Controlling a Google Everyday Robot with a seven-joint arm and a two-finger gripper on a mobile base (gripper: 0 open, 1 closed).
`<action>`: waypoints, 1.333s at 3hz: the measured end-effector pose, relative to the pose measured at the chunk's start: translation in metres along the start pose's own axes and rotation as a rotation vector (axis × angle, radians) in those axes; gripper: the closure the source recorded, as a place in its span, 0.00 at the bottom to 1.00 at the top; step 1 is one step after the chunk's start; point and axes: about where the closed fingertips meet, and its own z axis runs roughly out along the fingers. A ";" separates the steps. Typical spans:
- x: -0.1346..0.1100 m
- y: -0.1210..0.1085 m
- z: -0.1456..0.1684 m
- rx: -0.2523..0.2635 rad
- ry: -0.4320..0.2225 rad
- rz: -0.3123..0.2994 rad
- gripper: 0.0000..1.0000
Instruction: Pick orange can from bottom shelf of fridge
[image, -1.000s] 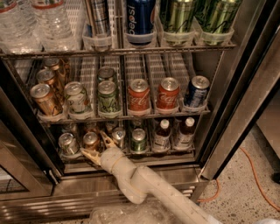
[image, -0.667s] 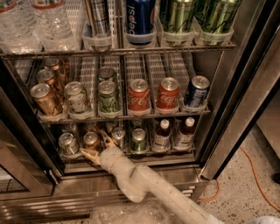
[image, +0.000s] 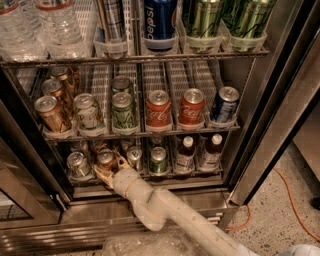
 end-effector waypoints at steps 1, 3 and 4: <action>0.000 0.000 0.000 0.000 0.000 0.000 0.97; -0.011 0.007 -0.007 -0.005 -0.023 -0.008 1.00; -0.027 0.013 -0.017 -0.026 -0.043 -0.021 1.00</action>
Offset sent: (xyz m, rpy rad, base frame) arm -0.0020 -0.0001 0.0011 -0.0023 -0.0049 -0.0002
